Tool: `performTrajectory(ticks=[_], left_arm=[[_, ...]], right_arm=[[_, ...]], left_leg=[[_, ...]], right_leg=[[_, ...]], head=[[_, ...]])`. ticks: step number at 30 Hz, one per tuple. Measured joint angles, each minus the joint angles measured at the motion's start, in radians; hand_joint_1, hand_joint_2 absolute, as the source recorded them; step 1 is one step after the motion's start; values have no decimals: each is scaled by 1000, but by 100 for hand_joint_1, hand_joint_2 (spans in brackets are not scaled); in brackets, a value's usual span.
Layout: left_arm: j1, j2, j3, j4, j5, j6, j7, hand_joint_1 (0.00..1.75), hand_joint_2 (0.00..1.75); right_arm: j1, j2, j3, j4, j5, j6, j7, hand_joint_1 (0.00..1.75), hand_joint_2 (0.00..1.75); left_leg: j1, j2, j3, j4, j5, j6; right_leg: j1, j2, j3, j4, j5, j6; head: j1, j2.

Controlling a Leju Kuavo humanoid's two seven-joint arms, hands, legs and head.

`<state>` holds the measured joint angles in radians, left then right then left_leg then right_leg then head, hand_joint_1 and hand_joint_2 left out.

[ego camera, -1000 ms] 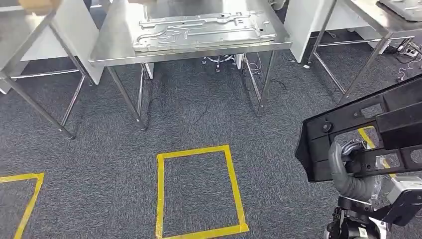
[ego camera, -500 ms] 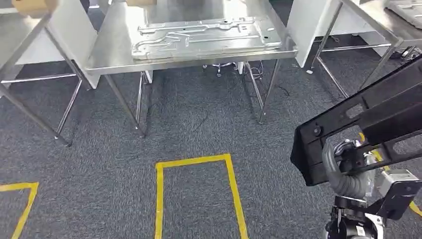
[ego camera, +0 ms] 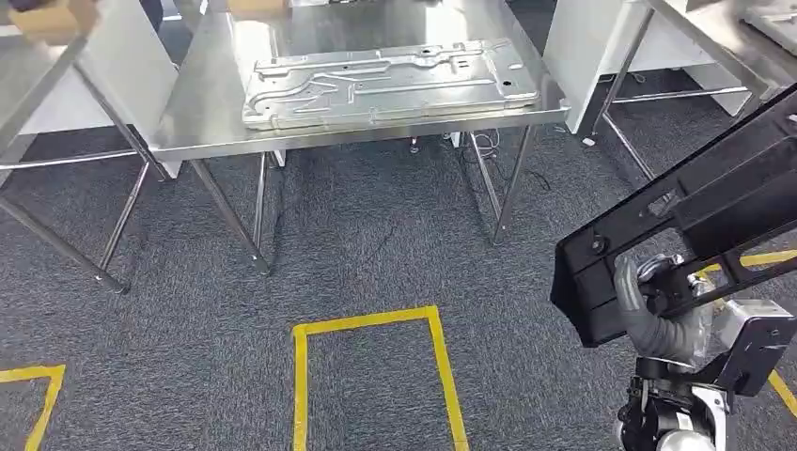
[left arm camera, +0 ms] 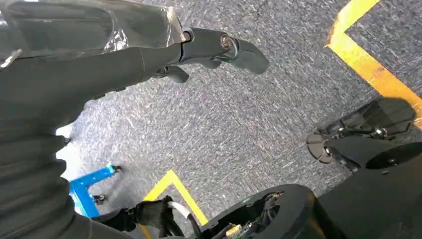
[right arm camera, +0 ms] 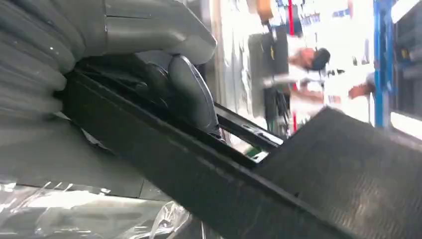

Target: Take the parts from the cabinet and place them on the table.

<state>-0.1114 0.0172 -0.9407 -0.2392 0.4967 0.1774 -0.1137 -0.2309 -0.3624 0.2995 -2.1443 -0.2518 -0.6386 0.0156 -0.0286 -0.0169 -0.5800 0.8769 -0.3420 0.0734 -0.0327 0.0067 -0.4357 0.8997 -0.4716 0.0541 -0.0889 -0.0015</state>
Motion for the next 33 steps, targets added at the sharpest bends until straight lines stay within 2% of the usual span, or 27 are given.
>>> performTrajectory(ticks=[1, 2, 3, 4, 6, 7, 8, 9, 10, 12, 13, 14, 15, 16, 17, 18, 19, 21, 22, 23, 24, 25, 26, 27, 28, 31, 33], left_arm=[[-3, 0, -2, 0, -7, -2, 0, 0, 175], [-3, -1, -4, 0, -14, -3, 0, 0, 175], [-5, -1, -10, 0, -17, -5, 4, 0, 175], [-9, -3, -16, 0, -22, -6, 7, 0, 175], [-12, -6, -23, 0, -32, -10, 16, 0, 175], [-11, -8, -24, 0, -35, -14, 20, 0, 175], [-10, -8, -26, 0, -38, -19, 23, 0, 175], [-10, -8, -30, 0, -43, -21, 26, 0, 175], [-12, -9, -35, 0, -47, -22, 27, 0, 175], [-17, -12, -46, 0, -50, -24, 31, 0, 175], [-22, -12, -48, 0, -50, -26, 37, 0, 175], [-26, -13, -49, 0, -53, -27, 38, 0, 175], [-29, -14, -50, 0, -54, -27, 39, 0, 175], [-31, -14, -50, 0, -55, -28, 39, 0, 175], [-36, -12, -51, 0, -56, -29, 40, 0, 175], [-41, -14, -54, 0, -58, -29, 40, 0, 175], [-44, -14, -57, 0, -58, -29, 40, 0, 175], [-45, -14, -64, 0, -61, -29, 40, 0, 175], [-44, -14, -67, 0, -63, -29, 41, 0, 175], [-45, -13, -68, 0, -63, -29, 41, 0, 175], [-46, -13, -68, 0, -63, -29, 41, 0, 175], [-47, -13, -69, 0, -64, -29, 41, 0, 175], [-47, -13, -71, 0, -66, -29, 42, 0, 175], [-44, -13, -72, 0, -66, -29, 42, 0, 175], [-44, -12, -72, 0, -65, -29, 43, 0, 175], [-46, -12, -73, 0, -66, -32, 45, 0, 175], [-47, -14, -74, 0, -66, -32, 45, 0, 175]], right_arm=[[-10, 0, 2, 0, 2, -11, -10, 175, 175], [-17, 0, 1, 3, 9, -23, -21, 175, 175], [-30, 2, 1, 6, 28, -34, -37, 175, 175], [-44, 3, -1, 9, 54, -37, -39, 175, 175], [-59, 5, -6, 14, 132, -38, -30, 175, 175], [-67, 6, -6, 16, 175, -38, -20, 175, 175], [-75, 8, -7, 19, 223, -38, -9, 175, 175], [-87, 12, -7, 23, 255, -38, 2, 175, 175], [-99, 14, -7, 26, 267, -38, 9, 175, 175], [-123, 21, -5, 39, 271, -38, 24, 175, 175], [-137, 24, -5, 46, 269, -38, 27, 175, 175], [-150, 26, -3, 55, 249, -38, 32, 175, 175], [-159, 32, -2, 59, 226, -38, 32, 175, 175], [-173, 37, 0, 67, 194, -38, 31, 175, 175], [-185, 41, 2, 76, 171, -38, 27, 175, 175], [-194, 47, 4, 85, 153, -38, 23, 175, 175], [-201, 50, 5, 92, 131, -37, 18, 175, 175], [-215, 56, 17, 117, 78, -31, 2, 175, 175], [-219, 60, 24, 131, 63, -28, -7, 175, 175], [-223, 63, 29, 143, 49, -26, -15, 175, 175], [-228, 66, 36, 158, 32, -21, -22, 175, 175], [-233, 69, 43, 169, 19, -18, -27, 175, 175], [-239, 72, 51, 180, 8, -16, -31, 175, 175], [-242, 74, 57, 190, 0, -10, -33, 175, 175], [-250, 77, 63, 205, -9, -7, -34, 175, 175], [-271, 80, 77, 229, -21, 0, -34, 175, 175], [-283, 81, 83, 248, -21, 1, -34, 175, 175]], left_leg=[[2, -1, 19, -1, -8, 8], [8, -1, 37, -4, -6, 12], [7, -1, 45, -4, -14, 17], [6, 0, 50, -3, -20, 22], [4, -1, 63, -3, -36, 27], [3, -3, 76, -3, -46, 27], [3, -4, 90, -3, -57, 27], [2, -5, 109, -3, -70, 25], [2, -6, 126, -3, -83, 23], [0, -7, 145, -4, -107, 15], [-6, -9, 157, 3, -120, 12], [-9, -8, 155, -10, -132, 5], [-10, -7, 173, -5, -129, 0], [-10, -7, 169, 5, -129, -1], [-9, -7, 155, 30, -130, -4], [-8, -3, 128, 87, -132, -12], [-1, -3, 76, 176, -145, -22], [11, -2, -38, 337, -221, -41], [16, -2, -73, 369, -250, -45], [18, -2, -90, 362, -255, -47], [18, -2, -89, 320, -241, -47], [18, -2, -74, 244, -195, -43], [17, -2, -53, 152, -122, -38], [14, 1, -37, 62, -19, -27], [2, 0, -47, 19, 8, -20], [4, -2, -20, 7, 16, -4], [9, -2, 19, 4, 18, 9]], right_leg=[[3, 1, 7, 3, 2, 5], [-1, -3, 6, 23, -16, 7], [2, -3, -21, 82, -24, 6], [2, -3, -69, 160, -47, 5], [7, -3, -175, 309, -120, 8], [8, -3, -210, 340, -148, 10], [8, -3, -223, 327, -148, 11], [8, -3, -219, 272, -121, 12], [9, -3, -204, 199, -67, 11], [9, -3, -180, 47, 105, 1], [12, -3, -180, 13, 121, -3], [14, -3, -173, 15, 126, -7], [9, -1, -171, 13, 122, -15], [7, -2, -167, 13, 118, -20], [1, -3, -157, 13, 115, -23], [0, -4, -149, 13, 108, -29], [0, -4, -143, 13, 101, -32], [0, -4, -126, 13, 81, -33], [0, -4, -115, 13, 71, -33], [-1, -4, -101, 13, 60, -32], [-1, -4, -85, 13, 49, -30], [-1, -4, -67, 12, 36, -28], [-1, -5, -48, 11, 24, -25], [-4, -5, -37, 2, 14, -22], [0, 0, -24, 2, 7, -14], [5, 2, 0, 0, 1, 2], [1, -4, 7, 30, -17, 9]], head=[[0, 0], [2, 0], [2, 0], [2, 0], [2, 0], [2, 0], [2, 0], [2, 0], [2, 0], [2, 0], [2, 0], [1, 0], [1, 0], [1, 0], [1, 0], [0, 0], [1, 0], [1, 0], [1, 0], [1, 0], [1, 0], [1, 0], [1, 0], [1, 0], [1, 0], [1, 0], [2, 0]])
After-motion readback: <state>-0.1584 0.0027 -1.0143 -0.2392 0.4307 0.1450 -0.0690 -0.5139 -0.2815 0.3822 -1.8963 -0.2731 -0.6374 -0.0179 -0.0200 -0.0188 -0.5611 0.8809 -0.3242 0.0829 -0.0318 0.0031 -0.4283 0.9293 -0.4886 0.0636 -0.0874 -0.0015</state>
